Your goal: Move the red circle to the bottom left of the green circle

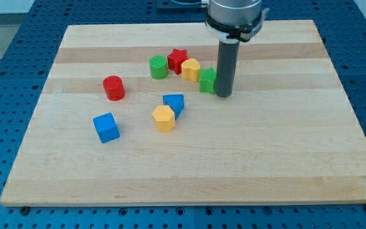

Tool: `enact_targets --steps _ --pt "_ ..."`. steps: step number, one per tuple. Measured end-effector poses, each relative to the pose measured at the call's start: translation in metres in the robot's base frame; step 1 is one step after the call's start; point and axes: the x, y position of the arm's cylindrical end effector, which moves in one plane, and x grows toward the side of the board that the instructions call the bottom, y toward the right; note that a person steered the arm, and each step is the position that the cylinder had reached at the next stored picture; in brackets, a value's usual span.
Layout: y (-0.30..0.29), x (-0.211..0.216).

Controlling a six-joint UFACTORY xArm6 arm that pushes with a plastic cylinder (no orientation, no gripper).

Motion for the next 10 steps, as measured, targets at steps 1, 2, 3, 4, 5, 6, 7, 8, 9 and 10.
enact_targets --steps 1,2,3,4,5,6,7,8,9,10 --pt "0.000 0.042" --pt "-0.014 0.096" --pt "-0.085 0.143" --pt "-0.186 0.145" --pt "-0.259 0.142" --pt "-0.302 0.121" --pt "-0.317 0.074" --pt "-0.309 0.042" --pt "-0.272 0.026" --pt "-0.235 0.014"
